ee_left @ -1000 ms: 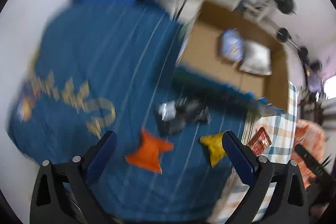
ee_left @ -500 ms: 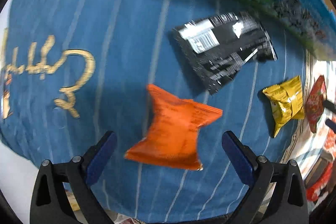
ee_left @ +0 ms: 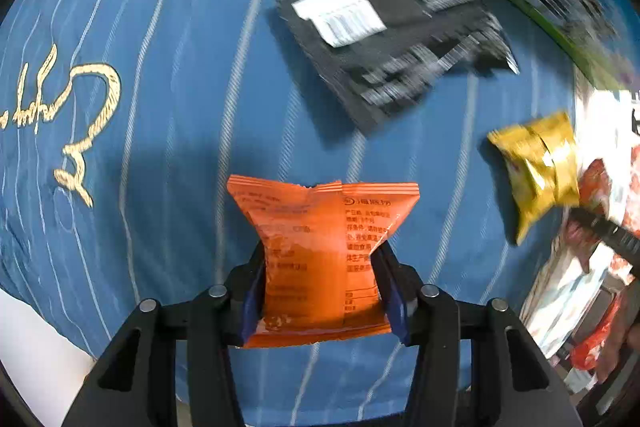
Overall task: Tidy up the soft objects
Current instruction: 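Grasp the red candy pack with the right gripper while the left grasps the orange pack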
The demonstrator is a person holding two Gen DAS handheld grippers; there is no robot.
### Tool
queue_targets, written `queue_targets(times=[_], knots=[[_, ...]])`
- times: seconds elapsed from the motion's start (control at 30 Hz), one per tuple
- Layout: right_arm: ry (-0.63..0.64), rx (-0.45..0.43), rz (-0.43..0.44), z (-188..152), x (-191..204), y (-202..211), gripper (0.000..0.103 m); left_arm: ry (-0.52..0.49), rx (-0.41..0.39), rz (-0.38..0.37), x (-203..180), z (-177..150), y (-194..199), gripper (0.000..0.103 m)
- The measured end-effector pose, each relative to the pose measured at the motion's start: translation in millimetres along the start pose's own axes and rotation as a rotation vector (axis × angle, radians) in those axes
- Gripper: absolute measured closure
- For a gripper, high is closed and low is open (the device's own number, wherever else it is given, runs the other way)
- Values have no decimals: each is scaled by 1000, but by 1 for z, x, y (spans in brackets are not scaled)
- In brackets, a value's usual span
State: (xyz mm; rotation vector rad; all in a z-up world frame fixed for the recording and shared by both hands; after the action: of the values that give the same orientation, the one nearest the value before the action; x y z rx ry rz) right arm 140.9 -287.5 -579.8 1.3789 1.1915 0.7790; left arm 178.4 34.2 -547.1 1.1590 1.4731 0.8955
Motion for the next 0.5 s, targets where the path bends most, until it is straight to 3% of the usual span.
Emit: queue_targets(times=[0.13, 0.27, 0.4, 0.5], knots=[[78, 31, 1, -51, 7, -8, 53, -63, -11, 39, -22, -26, -2, 56], [131, 41, -4, -81, 17, -12, 53, -143, 5, 75, -50, -51, -15, 56], [150, 40, -26, -95, 25, -18, 53, -183, 53, 78, -69, -66, -37, 56], [87, 41, -15, -94, 25, -18, 52, -211, 64, 94, -77, -73, -48, 56]])
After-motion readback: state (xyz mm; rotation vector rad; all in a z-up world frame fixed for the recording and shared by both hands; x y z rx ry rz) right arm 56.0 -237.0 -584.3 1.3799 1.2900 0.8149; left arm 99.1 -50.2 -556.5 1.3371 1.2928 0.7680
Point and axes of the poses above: each gripper's, at about its wrist camera, not at the fingertips, and y roughly against the way its jaws point, x to its left, z to its top, the point moved 10 cm from there along -y, roughly the way its jaws point, and after that the axes turned 13 degrees about -z, right-handed, at the moved point
